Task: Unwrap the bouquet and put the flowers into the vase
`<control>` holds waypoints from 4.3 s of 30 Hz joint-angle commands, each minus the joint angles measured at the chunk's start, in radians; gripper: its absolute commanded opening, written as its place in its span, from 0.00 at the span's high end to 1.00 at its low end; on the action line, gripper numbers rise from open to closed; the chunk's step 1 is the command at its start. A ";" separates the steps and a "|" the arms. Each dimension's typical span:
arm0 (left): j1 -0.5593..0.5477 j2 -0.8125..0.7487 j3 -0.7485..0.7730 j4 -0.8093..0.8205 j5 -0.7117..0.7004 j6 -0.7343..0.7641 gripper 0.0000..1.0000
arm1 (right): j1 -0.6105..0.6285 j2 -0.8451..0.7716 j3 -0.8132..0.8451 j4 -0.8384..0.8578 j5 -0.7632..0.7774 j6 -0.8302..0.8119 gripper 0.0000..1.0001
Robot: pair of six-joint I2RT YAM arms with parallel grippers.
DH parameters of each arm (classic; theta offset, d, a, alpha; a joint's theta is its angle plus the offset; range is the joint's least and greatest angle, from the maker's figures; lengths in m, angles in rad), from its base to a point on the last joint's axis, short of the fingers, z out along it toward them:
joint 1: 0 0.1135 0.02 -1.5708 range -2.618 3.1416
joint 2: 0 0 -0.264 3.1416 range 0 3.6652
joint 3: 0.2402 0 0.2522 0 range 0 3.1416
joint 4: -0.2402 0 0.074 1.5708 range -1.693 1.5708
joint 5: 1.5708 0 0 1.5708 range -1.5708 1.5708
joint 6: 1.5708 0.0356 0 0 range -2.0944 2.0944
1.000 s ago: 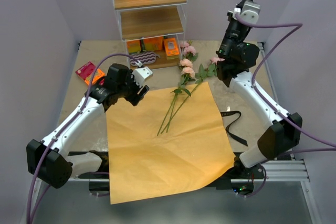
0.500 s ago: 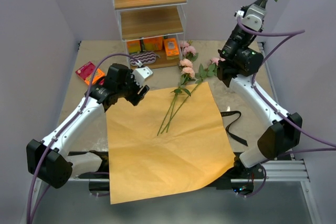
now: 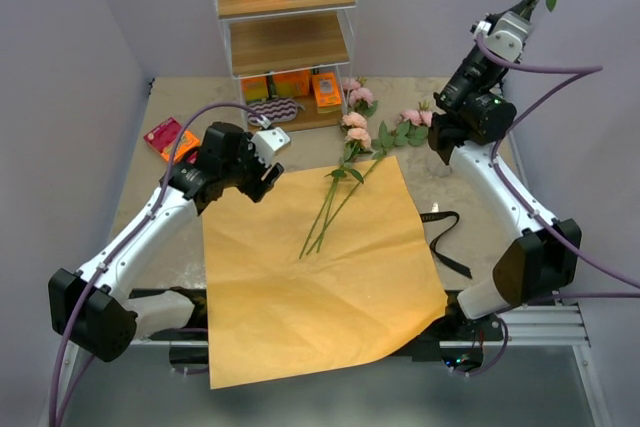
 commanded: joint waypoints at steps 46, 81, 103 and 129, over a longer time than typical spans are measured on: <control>0.005 -0.041 0.097 -0.061 0.026 -0.015 0.31 | 0.092 -0.573 -0.373 -1.572 0.102 1.283 0.18; 0.005 -0.096 0.051 -0.035 -0.017 0.002 0.28 | 0.442 0.336 -0.220 -1.670 0.240 1.926 0.50; 0.005 -0.110 0.020 -0.044 -0.023 0.013 0.29 | 0.305 0.538 -0.119 -1.573 0.180 1.852 0.56; 0.005 -0.110 0.048 -0.063 -0.012 0.013 0.29 | 0.322 0.204 -0.300 -1.428 0.232 1.728 1.00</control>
